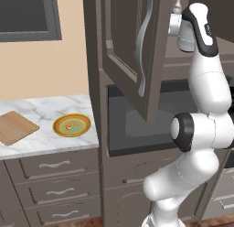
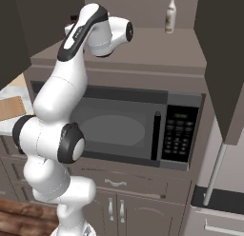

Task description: Pick the shrimp from the plate and place it on the cutting board. Then pick the condiment bottle from the cabinet and place it next to the cutting board.

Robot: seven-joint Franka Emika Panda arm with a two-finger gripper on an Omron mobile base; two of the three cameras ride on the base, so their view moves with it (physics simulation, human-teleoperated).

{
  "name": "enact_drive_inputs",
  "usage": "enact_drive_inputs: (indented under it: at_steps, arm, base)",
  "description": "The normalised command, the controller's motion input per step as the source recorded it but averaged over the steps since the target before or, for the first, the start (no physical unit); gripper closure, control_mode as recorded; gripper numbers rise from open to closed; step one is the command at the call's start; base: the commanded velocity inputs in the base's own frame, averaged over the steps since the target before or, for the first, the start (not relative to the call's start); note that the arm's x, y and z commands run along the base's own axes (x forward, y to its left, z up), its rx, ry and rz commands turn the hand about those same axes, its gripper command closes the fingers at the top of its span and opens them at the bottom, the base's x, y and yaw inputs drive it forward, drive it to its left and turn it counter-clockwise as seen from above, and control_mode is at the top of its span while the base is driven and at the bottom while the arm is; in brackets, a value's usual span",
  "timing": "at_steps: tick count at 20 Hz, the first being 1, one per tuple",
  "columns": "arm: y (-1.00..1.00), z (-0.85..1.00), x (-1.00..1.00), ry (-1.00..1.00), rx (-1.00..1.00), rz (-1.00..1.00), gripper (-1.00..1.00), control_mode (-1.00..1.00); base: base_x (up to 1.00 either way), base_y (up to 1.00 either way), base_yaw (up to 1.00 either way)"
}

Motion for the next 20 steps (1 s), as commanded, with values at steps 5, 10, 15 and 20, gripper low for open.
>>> enact_drive_inputs:
  at_steps: [5,10,15,20]
  arm:
    - [0.02,0.0,0.01,0.01,0.0,0.0,1.0,-1.0]
    - [0.0,0.0,0.0,0.0,0.0,0.0,1.0,-1.0]
    - [0.0,0.0,0.0,0.01,0.0,0.0,1.0,-1.0]
    - [0.08,0.0,0.0,0.02,-0.01,0.0,1.0,-1.0]
  base:
    - [0.0,0.0,0.0]
    - [0.0,0.0,0.0]
    - [0.0,0.0,0.0]
    - [0.0,0.0,0.0]
